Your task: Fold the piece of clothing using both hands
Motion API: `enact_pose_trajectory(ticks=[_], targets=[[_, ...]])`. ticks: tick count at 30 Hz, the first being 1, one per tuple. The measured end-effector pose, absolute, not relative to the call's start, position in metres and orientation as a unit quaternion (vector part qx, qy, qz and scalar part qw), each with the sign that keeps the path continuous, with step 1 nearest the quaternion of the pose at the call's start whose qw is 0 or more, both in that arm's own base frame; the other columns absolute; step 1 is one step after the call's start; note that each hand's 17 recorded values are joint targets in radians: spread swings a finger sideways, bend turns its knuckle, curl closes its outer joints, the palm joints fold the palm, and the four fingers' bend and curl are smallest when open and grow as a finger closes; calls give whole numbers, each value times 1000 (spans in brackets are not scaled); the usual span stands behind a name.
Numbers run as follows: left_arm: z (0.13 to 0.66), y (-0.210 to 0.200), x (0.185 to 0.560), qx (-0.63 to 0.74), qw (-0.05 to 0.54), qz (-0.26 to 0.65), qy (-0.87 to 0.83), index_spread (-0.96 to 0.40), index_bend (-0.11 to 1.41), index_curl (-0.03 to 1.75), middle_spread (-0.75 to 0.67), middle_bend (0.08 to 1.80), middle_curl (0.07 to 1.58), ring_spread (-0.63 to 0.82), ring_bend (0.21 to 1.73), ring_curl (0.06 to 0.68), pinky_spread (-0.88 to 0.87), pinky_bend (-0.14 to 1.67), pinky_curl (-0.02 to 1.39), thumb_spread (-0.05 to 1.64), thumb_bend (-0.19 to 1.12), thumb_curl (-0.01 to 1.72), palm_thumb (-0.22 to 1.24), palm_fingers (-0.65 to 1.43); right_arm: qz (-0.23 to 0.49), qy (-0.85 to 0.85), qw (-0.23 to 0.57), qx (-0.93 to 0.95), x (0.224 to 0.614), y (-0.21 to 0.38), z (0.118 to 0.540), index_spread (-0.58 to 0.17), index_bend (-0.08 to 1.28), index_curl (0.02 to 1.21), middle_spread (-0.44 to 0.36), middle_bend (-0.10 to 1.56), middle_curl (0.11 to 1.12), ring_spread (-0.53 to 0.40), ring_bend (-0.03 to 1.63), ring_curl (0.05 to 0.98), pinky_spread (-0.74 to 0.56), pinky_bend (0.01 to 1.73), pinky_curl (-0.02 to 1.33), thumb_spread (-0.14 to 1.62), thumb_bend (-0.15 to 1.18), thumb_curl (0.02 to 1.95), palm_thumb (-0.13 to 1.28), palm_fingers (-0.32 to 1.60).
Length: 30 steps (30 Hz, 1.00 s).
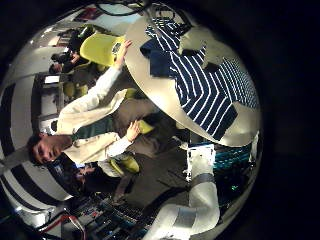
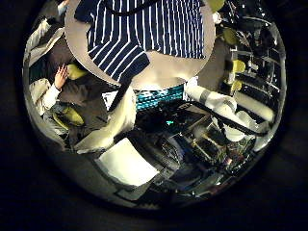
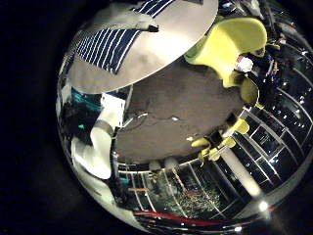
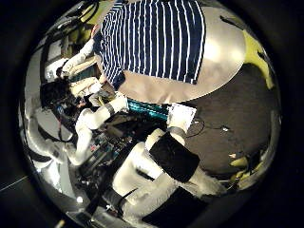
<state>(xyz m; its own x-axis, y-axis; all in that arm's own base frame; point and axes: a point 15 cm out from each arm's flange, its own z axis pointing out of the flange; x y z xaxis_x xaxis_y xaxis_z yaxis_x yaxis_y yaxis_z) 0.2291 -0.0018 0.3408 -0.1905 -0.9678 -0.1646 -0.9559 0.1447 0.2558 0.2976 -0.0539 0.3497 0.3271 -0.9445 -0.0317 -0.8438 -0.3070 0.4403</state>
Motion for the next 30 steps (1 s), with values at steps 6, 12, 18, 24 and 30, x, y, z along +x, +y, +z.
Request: enact_pose_trajectory(ticks=[6,12,18,24,30], targets=[[334,-3,227,632,23,-158,-758,-76,179,390,45,213,432,44,762,196,41,569,310,1130,-20,315,429,286,-151,-559,177,796,299,-52,344,-356,167,319,-3,298,365,67,728,202,391,849,43,1347,-11,261,417,231],[313,-10,218,621,36,-174,-764,-76,176,389,51,209,431,49,755,196,41,571,311,1130,-20,315,429,281,-157,-562,178,792,296,-50,340,-355,166,315,-3,292,366,67,723,205,395,844,50,1349,-11,260,418,238],[280,-24,217,607,34,-169,-775,-48,167,382,101,196,425,81,761,201,60,566,313,1115,-39,305,369,232,-163,-561,185,790,298,-45,334,-349,166,312,-3,294,369,67,721,209,397,836,56,1358,-11,259,420,241],[239,-41,220,578,22,-161,-800,-10,157,362,132,202,419,112,777,205,93,570,316,1040,-37,293,276,204,-163,-567,198,783,299,-34,329,-346,168,311,-3,290,369,70,721,210,398,828,61,1364,-10,255,421,245],[200,-43,226,564,4,-152,-811,28,148,336,162,213,419,172,791,210,146,587,323,976,-38,290,211,161,-163,-572,203,778,300,-29,327,-346,167,310,-3,289,369,70,718,211,399,822,65,1366,-10,251,422,248]])
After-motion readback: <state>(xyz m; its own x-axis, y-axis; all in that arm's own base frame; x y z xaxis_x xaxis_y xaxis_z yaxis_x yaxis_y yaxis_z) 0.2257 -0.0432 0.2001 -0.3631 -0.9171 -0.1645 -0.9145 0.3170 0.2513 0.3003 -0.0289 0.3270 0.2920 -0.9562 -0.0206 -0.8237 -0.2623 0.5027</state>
